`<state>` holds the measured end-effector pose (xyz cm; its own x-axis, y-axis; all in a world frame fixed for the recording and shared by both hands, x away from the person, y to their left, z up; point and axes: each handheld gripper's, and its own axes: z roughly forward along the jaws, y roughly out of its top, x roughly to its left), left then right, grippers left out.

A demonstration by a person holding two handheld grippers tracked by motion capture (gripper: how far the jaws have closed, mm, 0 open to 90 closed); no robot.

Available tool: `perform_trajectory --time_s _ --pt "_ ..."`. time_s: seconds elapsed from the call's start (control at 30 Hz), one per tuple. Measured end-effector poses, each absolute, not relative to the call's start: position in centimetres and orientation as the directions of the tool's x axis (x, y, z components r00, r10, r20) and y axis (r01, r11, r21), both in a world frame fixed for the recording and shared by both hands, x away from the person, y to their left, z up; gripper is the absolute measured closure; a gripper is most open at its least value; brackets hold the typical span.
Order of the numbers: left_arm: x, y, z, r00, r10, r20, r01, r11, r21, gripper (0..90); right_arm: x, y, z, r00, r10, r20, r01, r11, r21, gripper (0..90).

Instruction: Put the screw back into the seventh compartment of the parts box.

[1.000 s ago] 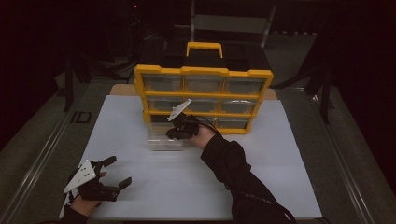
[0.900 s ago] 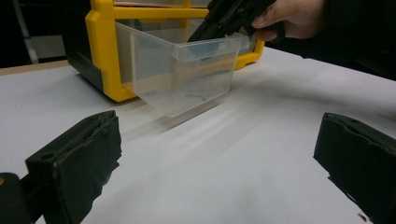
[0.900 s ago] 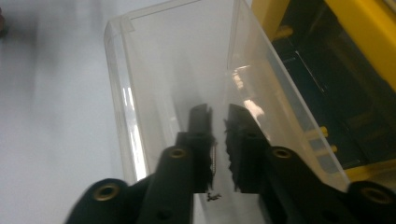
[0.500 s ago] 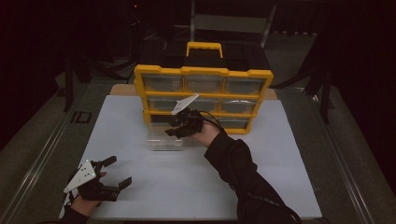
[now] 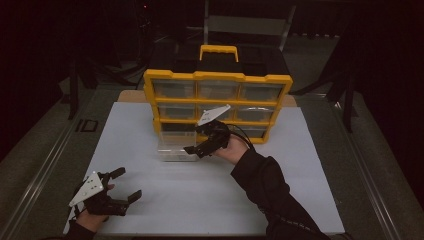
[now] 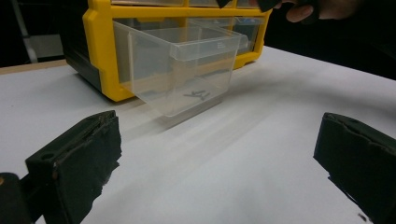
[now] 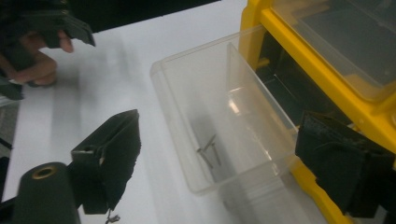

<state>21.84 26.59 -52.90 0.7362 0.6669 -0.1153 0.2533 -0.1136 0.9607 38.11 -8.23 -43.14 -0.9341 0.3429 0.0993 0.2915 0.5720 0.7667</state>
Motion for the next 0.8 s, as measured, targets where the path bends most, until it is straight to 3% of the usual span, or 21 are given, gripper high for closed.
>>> perform_trajectory --time_s 0.3,0.8 --pt "21.8 26.6 -52.9 0.735 0.668 -0.115 0.254 -0.114 0.960 0.7 37.2 -10.8 -43.2 -0.913 0.381 0.144 0.332 0.494 0.804 13.3" --pt "21.9 26.5 -52.9 0.733 0.671 -0.115 0.255 -0.114 0.960 0.7 35.0 -16.0 -45.5 -0.887 0.455 0.077 0.318 0.482 0.816 13.8"
